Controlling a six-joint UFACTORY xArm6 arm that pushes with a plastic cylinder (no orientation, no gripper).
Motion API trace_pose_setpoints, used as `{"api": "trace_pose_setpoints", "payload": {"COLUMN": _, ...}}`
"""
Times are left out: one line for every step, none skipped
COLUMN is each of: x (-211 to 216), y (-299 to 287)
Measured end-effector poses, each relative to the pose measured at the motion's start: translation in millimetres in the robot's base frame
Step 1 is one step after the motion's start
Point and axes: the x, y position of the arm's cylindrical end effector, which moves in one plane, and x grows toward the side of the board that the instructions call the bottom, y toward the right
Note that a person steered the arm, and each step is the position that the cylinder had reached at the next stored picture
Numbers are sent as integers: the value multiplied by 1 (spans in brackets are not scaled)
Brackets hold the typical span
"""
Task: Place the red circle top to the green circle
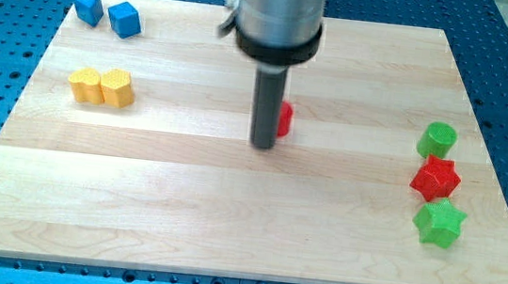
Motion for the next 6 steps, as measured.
{"api": "trace_pose_setpoints", "payload": {"x": -32, "y": 42}}
{"api": "trace_pose_setpoints", "payload": {"x": -29, "y": -63}}
{"api": "trace_pose_setpoints", "payload": {"x": -70, "y": 19}}
{"api": "trace_pose_setpoints", "payload": {"x": -59, "y": 110}}
{"api": "trace_pose_setpoints", "payload": {"x": -60, "y": 180}}
{"api": "trace_pose_setpoints", "payload": {"x": -86, "y": 162}}
